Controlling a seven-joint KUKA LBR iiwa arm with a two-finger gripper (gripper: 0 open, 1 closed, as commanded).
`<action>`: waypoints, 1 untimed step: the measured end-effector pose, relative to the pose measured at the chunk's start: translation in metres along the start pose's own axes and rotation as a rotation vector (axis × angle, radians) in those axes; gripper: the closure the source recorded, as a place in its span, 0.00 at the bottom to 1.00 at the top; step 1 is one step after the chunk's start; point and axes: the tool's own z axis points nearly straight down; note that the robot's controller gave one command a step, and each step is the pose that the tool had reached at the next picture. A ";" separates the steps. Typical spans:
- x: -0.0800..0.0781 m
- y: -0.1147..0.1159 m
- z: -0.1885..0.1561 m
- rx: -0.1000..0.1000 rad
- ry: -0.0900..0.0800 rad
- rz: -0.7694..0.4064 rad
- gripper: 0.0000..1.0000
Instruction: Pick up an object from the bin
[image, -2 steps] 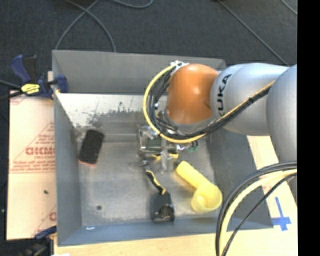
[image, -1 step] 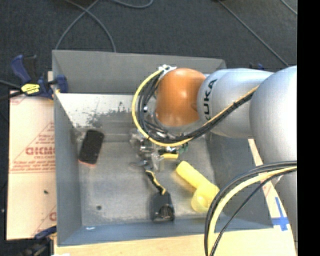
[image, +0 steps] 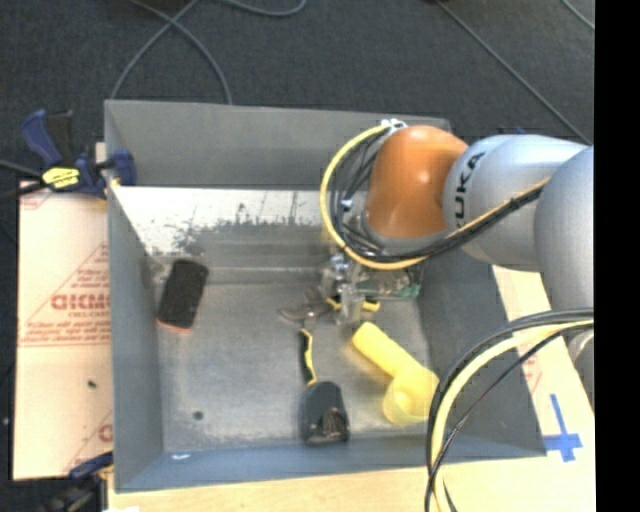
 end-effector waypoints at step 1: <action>0.000 0.000 0.000 0.000 0.000 0.001 1.00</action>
Offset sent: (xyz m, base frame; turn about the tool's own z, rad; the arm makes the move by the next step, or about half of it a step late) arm -0.0001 0.0000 0.0600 0.0005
